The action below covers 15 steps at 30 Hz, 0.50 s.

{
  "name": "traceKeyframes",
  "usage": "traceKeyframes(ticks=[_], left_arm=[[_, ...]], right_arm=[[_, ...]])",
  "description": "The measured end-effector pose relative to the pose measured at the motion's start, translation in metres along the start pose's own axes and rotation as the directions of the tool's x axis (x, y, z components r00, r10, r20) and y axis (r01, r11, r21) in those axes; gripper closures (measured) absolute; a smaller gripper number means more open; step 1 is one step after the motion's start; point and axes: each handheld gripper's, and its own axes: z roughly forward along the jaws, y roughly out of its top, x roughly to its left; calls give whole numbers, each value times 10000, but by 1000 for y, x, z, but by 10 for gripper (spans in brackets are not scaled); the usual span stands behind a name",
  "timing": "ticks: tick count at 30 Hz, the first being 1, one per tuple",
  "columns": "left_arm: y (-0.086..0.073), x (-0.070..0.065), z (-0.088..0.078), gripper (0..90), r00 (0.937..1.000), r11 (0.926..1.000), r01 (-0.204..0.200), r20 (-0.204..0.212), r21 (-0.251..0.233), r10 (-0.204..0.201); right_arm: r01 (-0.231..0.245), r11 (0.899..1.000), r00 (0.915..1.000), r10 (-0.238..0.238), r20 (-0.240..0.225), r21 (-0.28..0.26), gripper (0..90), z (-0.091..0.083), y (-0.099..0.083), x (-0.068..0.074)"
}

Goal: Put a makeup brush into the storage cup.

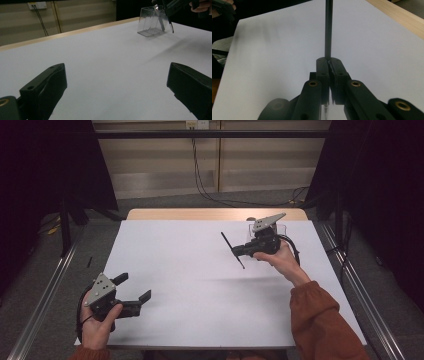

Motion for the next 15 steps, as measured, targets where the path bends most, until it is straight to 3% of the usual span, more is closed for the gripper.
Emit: traceKeyframes(ticks=[5,13,15], left_arm=[[3,-7,7,27,9988,9990,-446,208,102,444],[10,-18,18,31,9955,9977,-557,786,398,525],[13,-20,21,32,9926,9958,-750,991,521,696]], right_arm=[[62,10000,9994,-61,-330,19,868,-3,-2,5],[394,9982,9959,-356,-835,446,869,3,-7,22],[578,9959,9933,-505,-1038,690,869,8,-8,28]])
